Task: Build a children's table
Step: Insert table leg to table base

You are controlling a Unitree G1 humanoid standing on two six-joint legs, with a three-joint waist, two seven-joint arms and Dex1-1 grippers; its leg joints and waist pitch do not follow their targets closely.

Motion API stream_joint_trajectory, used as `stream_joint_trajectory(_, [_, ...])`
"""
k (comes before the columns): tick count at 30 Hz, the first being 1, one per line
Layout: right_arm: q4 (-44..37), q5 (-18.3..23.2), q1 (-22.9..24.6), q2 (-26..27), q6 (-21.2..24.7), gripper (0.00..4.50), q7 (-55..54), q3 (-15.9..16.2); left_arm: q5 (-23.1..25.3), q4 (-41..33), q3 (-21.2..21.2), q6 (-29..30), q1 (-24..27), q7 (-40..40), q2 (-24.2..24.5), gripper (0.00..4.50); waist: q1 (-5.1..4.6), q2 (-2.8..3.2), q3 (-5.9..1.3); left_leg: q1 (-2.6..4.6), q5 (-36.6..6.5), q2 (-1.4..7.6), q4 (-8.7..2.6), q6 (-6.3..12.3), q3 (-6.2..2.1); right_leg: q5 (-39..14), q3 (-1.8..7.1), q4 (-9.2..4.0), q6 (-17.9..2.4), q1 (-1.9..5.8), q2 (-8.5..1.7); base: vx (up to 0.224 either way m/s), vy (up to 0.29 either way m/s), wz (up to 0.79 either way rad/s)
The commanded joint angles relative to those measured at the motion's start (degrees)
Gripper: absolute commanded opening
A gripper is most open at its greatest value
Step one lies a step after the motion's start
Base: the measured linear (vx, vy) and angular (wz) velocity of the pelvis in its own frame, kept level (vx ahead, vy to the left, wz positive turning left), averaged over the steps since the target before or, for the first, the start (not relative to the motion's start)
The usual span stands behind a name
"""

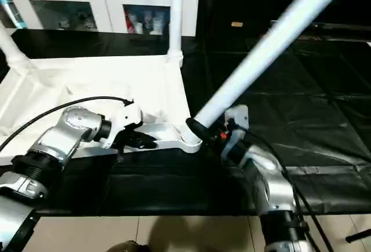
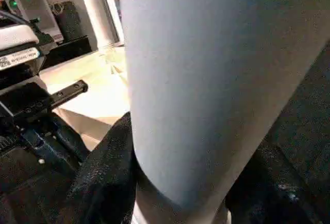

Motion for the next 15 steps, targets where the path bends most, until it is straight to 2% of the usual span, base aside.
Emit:
stream_joint_trajectory(1, [3.6, -6.3, 2.2, -1.9, -1.3, 1.93, -3.4, 0.9, -0.2, -0.2, 0.7, -0.2, -0.5, 0.1, 0.4, 0.0, 0.2, 0.16, -4.01, 2.04, -10.2, 8.76, -5.48, 0.02, -4.07, 2.2, 4.24, -3.87, -18.8, 1.95, -8.61, 0.0, 0.0, 0.0])
stream_joint_trajectory(2, [3.7, -7.3, 2.2, -2.3, -2.2, 1.93, -3.4, 1.6, -0.2, -0.2, 0.7, -0.1, -0.5, 0.1, 0.4, 0.0, 0.14, 0.13, -3.92, 2.0, -10.5, 8.73, -5.58, -0.33, -4.11, 1.4, 4.21, -3.95, -18.5, 1.94, -8.51, 0.0, 0.0, 0.0])
stream_joint_trajectory(3, [3.9, -10.1, 2.2, -3.6, -4.4, 1.93, -2.3, 3.9, -0.2, -0.5, 0.7, 0.0, -0.4, 0.2, 0.4, 0.0, 0.03, 0.04, -3.87, 2.03, -11.2, 8.74, -5.63, -0.48, -4.12, 0.5, 4.27, -4.03, -18.4, 1.95, -8.48, 0.0, 0.0, 0.0])
stream_joint_trajectory(4, [3.9, -10.7, 2.0, -4.0, -4.4, 1.93, -1.8, 4.5, -0.2, -0.6, 0.7, 0.0, -0.3, 0.2, 0.4, 0.0, 0.06, 0.05, -3.87, 2.03, -11.3, 8.72, -5.59, -0.6, -4.14, 0.1, 4.26, -4.06, -18.3, 1.97, -8.51, 0.0, 0.0, 0.0])
stream_joint_trajectory(6, [3.9, -11.5, 1.3, -4.8, -3.9, 1.93, -0.3, 5.9, -0.2, -0.8, 0.7, 0.0, -0.1, 0.3, 0.4, 0.0, -0.11, -0.49, -3.8, 1.97, -11.4, 8.76, -5.58, -0.21, -4.1, -1.1, 4.44, -4.3, -18.0, 2.08, -8.61, 0.0, 0.0, 0.0])
stream_joint_trajectory(7, [3.8, -11.5, 1.1, -5.0, -3.7, 1.93, 0.3, 6.3, -0.2, -0.9, 0.7, 0.1, 0.0, 0.3, 0.4, 0.0, -0.04, -0.35, -3.82, 1.95, -11.2, 8.72, -5.49, -0.03, -4.16, -1.2, 4.42, -4.23, -18.0, 2.11, -8.62, 0.0, 0.0, 0.0])
stream_joint_trajectory(8, [3.8, -11.6, 0.9, -5.3, -3.6, 1.93, 0.8, 6.7, -0.2, -1.0, 0.7, 0.1, 0.0, 0.4, 0.4, 0.0, -0.11, -0.47, -3.78, 1.92, -11.0, 8.73, -5.49, 0.47, -4.14, -1.6, 4.42, -4.27, -17.9, 2.08, -8.55, 0.0, 0.0, 0.0])
stream_joint_trajectory(9, [4.0, -11.7, 0.2, -6.0, -3.5, 1.93, 3.0, 8.0, -0.2, -1.4, 0.7, 0.2, 0.2, 0.4, 0.4, 0.0, -0.22, -1.09, -3.81, 1.91, -10.6, 8.78, -5.52, 0.99, -4.05, -1.5, 4.4, -4.34, -17.7, 2.08, -8.5, 0.0, 0.0, 0.0])
stream_joint_trajectory(11, [4.1, -11.6, -0.1, -6.2, -3.6, 1.93, 4.0, 8.4, -0.2, -1.5, 0.7, 0.3, 0.3, 0.4, 0.4, 0.0, -0.1, -0.7, -3.88, 1.92, -9.5, 8.77, -5.34, 1.66, -4.07, -0.6, 4.38, -4.25, -17.8, 2.03, -8.58, 0.0, 0.0, 0.0])
stream_joint_trajectory(12, [4.4, -11.6, -0.9, -6.7, -3.6, 1.93, 6.0, 9.2, -0.3, -2.0, 0.7, 0.5, 0.6, 0.5, 0.5, 0.0, -0.16, -1.42, -3.95, 1.79, -8.7, 8.77, -5.28, 2.37, -4.05, 0.1, 4.34, -4.05, -17.8, 2.19, -8.62, 0.0, 0.0, 0.0])
stream_joint_trajectory(13, [4.5, -11.6, -1.1, -6.8, -3.6, 1.93, 6.5, 9.4, -0.3, -2.2, 0.7, 0.5, 0.6, 0.5, 0.5, 0.0, -0.19, -1.77, -4.04, 1.83, -8.2, 8.71, -5.21, 2.76, -3.93, 0.4, 4.28, -4.09, -17.8, 2.2, -8.63, 0.0, 0.0, 0.0])
stream_joint_trajectory(14, [5.4, -11.2, -2.5, -7.1, -3.3, 1.93, 8.4, 10.0, -0.3, -2.8, 0.7, 0.7, 0.9, 0.5, 0.7, 0.0, -0.16, -1.84, -4.01, 1.91, -7.7, 8.81, -5.19, 3.15, -3.94, 0.4, 4.26, -4.12, -17.8, 2.06, -8.6, 0.0, 0.0, 0.0])
stream_joint_trajectory(15, [5.8, -11.0, -3.0, -7.1, -3.4, 1.93, 8.8, 10.2, -0.3, -2.9, 0.7, 0.7, 1.0, 0.5, 0.8, 0.0, -0.24, -1.58, -3.95, 1.95, -7.8, 8.84, -5.3, 3.17, -4.01, 0.4, 4.18, -4.08, -17.9, 1.93, -8.39, 0.0, 0.0, 0.0])
